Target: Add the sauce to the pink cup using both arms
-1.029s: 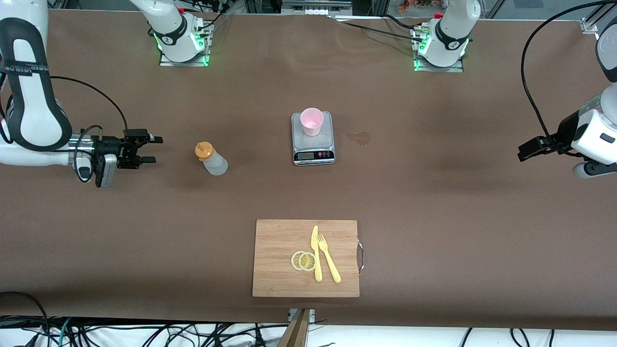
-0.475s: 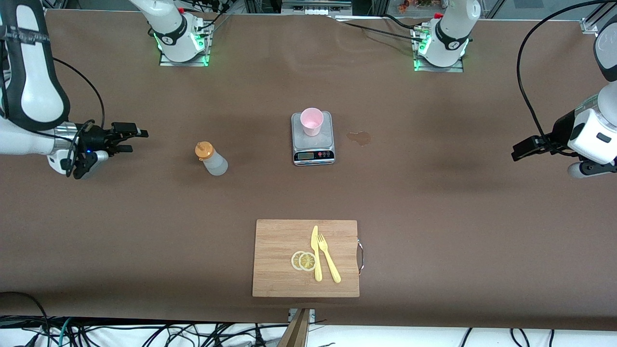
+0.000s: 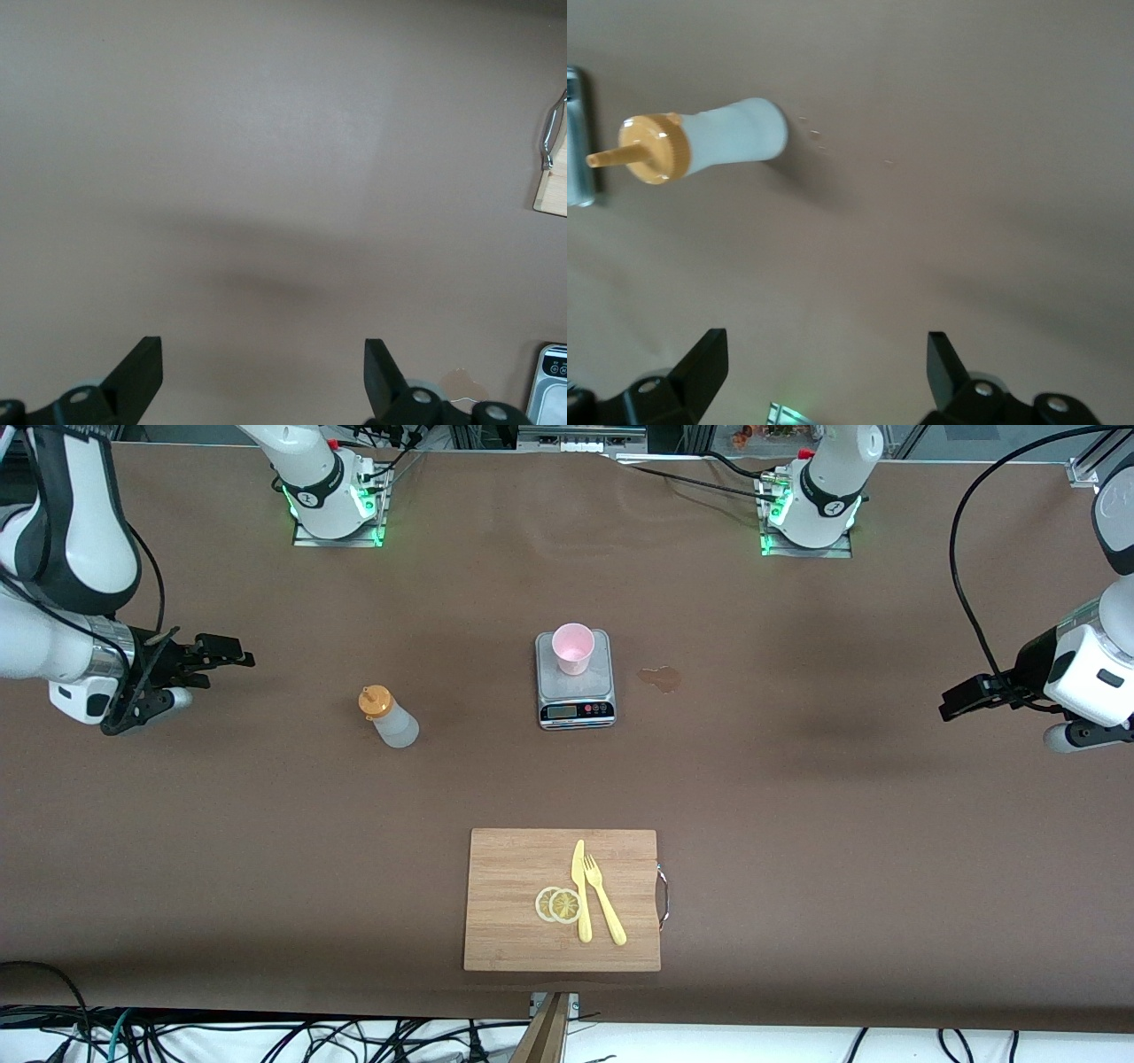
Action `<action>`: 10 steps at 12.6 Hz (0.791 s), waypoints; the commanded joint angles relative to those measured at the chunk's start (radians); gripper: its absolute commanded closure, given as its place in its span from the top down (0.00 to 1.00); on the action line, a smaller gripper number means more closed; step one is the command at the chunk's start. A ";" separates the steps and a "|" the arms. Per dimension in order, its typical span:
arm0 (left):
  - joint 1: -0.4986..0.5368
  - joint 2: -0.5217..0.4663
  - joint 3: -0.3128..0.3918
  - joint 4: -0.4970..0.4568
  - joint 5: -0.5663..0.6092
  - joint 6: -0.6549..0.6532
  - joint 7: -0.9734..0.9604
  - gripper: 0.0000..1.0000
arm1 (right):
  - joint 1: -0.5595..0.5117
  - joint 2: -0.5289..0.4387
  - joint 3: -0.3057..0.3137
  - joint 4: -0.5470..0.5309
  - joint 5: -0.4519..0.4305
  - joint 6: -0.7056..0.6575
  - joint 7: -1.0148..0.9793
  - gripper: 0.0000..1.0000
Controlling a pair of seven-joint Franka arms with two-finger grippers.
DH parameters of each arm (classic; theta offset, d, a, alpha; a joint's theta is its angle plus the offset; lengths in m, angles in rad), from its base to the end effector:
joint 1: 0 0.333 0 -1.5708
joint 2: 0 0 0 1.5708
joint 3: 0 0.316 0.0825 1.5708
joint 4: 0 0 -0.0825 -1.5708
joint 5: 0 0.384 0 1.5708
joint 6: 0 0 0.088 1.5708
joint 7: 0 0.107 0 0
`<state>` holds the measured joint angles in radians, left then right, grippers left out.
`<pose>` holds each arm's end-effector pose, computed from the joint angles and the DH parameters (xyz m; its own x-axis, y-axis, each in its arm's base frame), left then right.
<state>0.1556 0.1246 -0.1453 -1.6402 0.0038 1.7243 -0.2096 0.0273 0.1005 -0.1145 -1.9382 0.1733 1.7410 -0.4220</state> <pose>0.5971 0.0108 0.5335 0.9751 0.2179 -0.0413 0.2183 -0.9759 0.0058 0.5464 -0.0309 0.4128 0.9321 0.2949 -0.2103 0.2401 -0.9378 -0.2508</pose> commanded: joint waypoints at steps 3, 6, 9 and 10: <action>0.010 -0.008 -0.002 0.007 -0.018 -0.018 -0.002 1.00 | 0.006 -0.106 0.085 -0.002 -0.188 -0.003 0.218 0.99; 0.012 -0.010 -0.002 0.007 -0.018 -0.020 -0.002 1.00 | 0.008 -0.151 0.102 -0.001 -0.212 0.048 0.356 0.99; 0.012 -0.010 -0.002 0.005 -0.018 -0.020 -0.002 1.00 | -0.036 -0.199 0.102 -0.030 -0.187 0.069 0.364 0.99; 0.013 -0.010 -0.002 0.003 -0.018 -0.020 -0.002 1.00 | -0.053 -0.221 0.102 -0.059 -0.178 0.125 0.347 0.99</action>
<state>0.1584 0.1246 -0.1442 -1.6402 0.0035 1.7225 -0.2099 0.0157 -0.0658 -0.0144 -1.9386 -0.0166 1.7999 -0.0726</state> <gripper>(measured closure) 0.000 0.004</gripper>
